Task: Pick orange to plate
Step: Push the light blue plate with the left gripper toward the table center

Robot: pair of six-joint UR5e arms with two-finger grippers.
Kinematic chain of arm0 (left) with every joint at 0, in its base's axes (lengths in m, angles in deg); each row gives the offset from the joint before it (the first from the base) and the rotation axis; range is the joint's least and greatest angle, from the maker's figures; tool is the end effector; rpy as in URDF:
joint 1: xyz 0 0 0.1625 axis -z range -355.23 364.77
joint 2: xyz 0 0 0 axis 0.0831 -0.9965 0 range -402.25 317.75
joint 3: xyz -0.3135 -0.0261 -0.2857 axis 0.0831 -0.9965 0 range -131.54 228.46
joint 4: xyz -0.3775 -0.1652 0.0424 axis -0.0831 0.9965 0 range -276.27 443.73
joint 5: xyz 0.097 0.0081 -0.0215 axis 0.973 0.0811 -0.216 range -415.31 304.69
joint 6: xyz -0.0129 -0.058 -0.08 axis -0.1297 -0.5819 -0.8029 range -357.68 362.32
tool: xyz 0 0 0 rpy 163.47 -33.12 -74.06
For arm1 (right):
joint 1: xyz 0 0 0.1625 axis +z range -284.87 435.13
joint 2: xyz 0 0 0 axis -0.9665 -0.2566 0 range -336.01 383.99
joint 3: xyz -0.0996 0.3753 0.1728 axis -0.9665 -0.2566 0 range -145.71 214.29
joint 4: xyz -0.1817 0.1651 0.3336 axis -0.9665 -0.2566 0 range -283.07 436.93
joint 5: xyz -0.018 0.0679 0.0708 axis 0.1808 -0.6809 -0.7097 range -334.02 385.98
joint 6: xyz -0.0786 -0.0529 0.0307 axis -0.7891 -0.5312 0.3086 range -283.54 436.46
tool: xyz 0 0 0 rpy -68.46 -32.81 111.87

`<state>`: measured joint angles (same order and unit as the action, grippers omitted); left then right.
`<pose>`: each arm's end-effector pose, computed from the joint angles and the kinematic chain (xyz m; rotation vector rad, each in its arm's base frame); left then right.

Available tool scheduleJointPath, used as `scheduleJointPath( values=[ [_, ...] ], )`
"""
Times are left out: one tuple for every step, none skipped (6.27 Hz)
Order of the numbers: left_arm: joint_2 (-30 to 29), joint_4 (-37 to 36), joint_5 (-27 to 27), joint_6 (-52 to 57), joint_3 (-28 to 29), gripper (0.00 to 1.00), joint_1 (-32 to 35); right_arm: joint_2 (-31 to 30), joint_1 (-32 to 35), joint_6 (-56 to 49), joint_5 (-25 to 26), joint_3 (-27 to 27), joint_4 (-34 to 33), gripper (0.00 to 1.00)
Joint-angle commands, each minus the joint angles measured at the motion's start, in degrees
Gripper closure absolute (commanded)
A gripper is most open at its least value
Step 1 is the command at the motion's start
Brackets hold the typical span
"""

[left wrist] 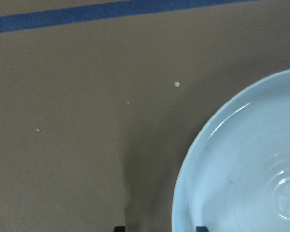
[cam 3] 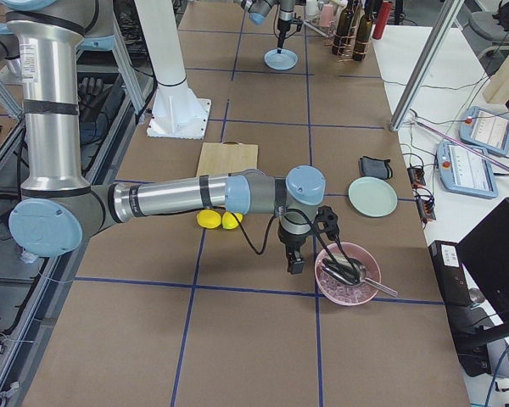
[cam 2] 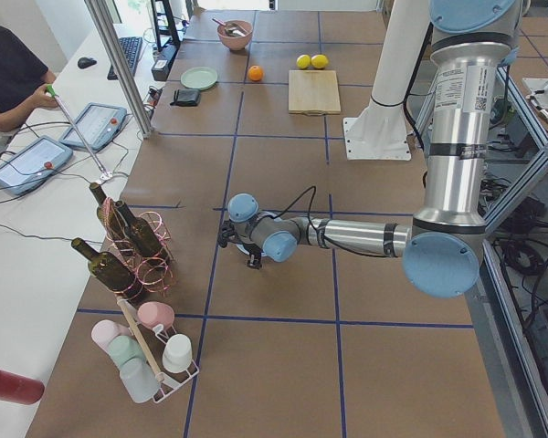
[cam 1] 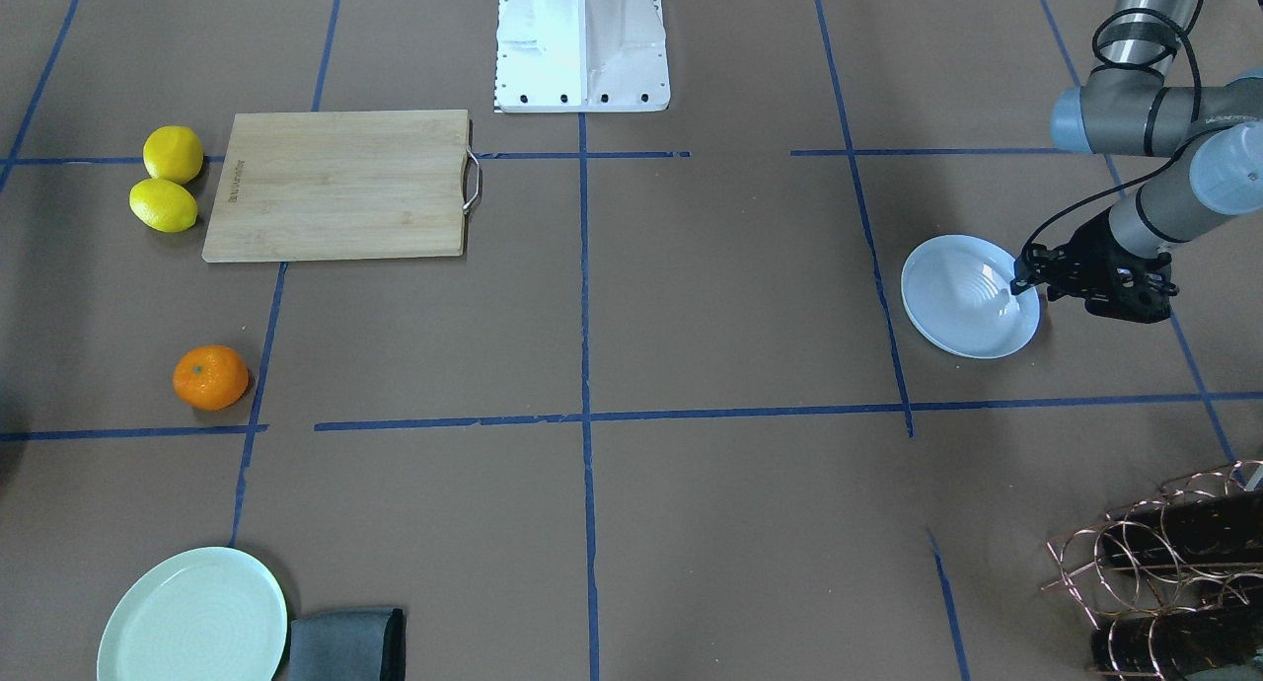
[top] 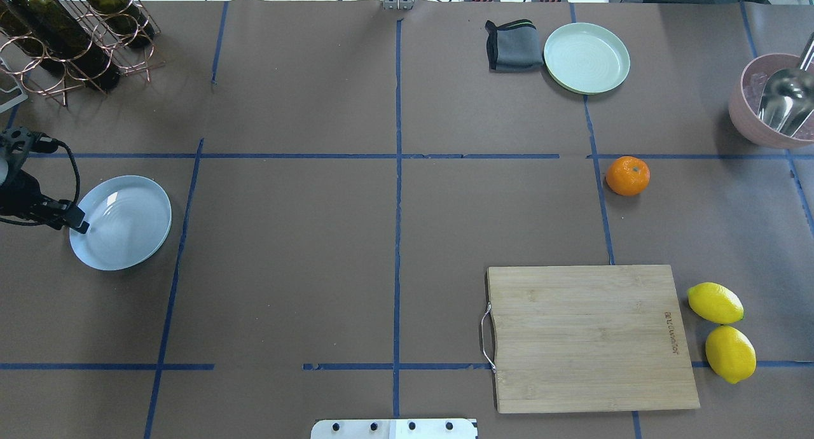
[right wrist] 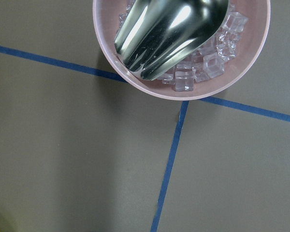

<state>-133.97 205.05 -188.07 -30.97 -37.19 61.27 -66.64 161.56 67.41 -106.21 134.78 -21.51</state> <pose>0.2363 -0.4758 0.6216 -0.0037 0.8723 0.1901 0.0361 -0.4864 0.5917 0.0590 -0.7358 -0.2195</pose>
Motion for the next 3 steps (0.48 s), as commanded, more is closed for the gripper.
scheduleJointPath(
  values=[
    [-0.30,-0.03,0.04,0.24,0.30,0.94,-0.34,0.01,-0.03,0.00,0.00,0.06,0.09,0.00],
    [-0.82,-0.03,-0.05,0.06,0.22,1.00,-0.35,0.01,-0.03,0.00,-0.09,0.06,0.00,0.00],
    [-1.17,0.06,-0.39,0.06,-0.22,1.00,-0.35,0.01,-0.03,0.00,-0.09,0.06,0.09,0.00]
  ],
)
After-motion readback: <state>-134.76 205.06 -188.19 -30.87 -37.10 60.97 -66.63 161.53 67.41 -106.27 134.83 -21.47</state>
